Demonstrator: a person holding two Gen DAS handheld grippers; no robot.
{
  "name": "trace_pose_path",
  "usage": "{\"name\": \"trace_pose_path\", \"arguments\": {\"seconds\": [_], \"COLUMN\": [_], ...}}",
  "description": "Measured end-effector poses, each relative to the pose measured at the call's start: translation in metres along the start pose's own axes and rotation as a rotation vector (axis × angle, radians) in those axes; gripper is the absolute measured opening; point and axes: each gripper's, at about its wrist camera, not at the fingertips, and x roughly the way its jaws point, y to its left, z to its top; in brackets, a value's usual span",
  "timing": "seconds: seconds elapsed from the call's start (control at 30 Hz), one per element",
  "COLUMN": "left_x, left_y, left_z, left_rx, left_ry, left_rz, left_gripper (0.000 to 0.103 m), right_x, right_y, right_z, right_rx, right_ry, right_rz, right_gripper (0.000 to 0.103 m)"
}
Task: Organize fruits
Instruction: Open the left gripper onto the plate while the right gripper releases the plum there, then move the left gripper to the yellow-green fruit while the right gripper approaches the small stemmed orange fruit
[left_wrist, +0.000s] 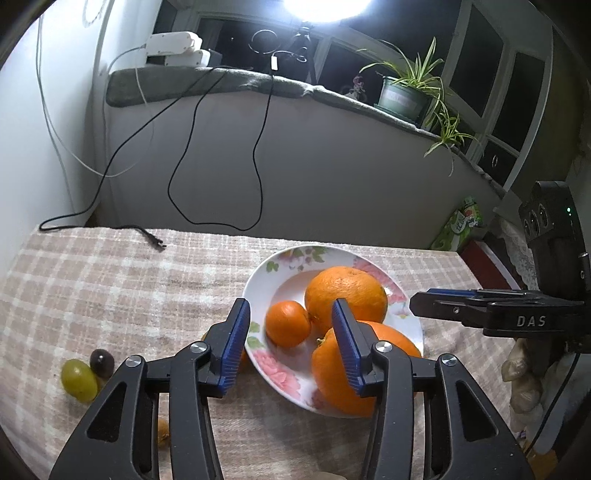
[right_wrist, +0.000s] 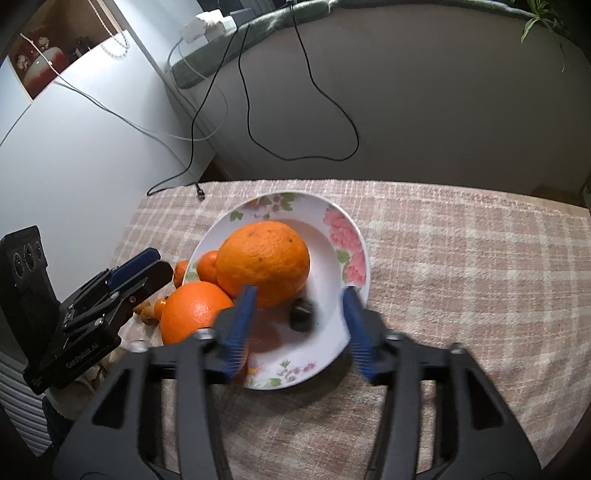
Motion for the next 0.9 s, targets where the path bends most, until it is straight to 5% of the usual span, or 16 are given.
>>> {"name": "trace_pose_path", "arguments": {"seconds": [0.77, 0.9], "left_x": [-0.041, -0.05], "left_y": [0.009, 0.011], "left_z": [-0.004, -0.006], "left_rx": [-0.005, -0.005], "left_ry": [-0.059, -0.073], "left_rz": [0.025, 0.034], "left_gripper": [0.045, 0.048], "right_x": [-0.02, -0.025], "right_y": [0.059, 0.071], "right_z": [-0.006, -0.009], "right_rx": [-0.121, -0.149], "right_ry": [-0.059, -0.076], "right_rz": [0.013, 0.007], "right_gripper": [0.059, 0.067]}}
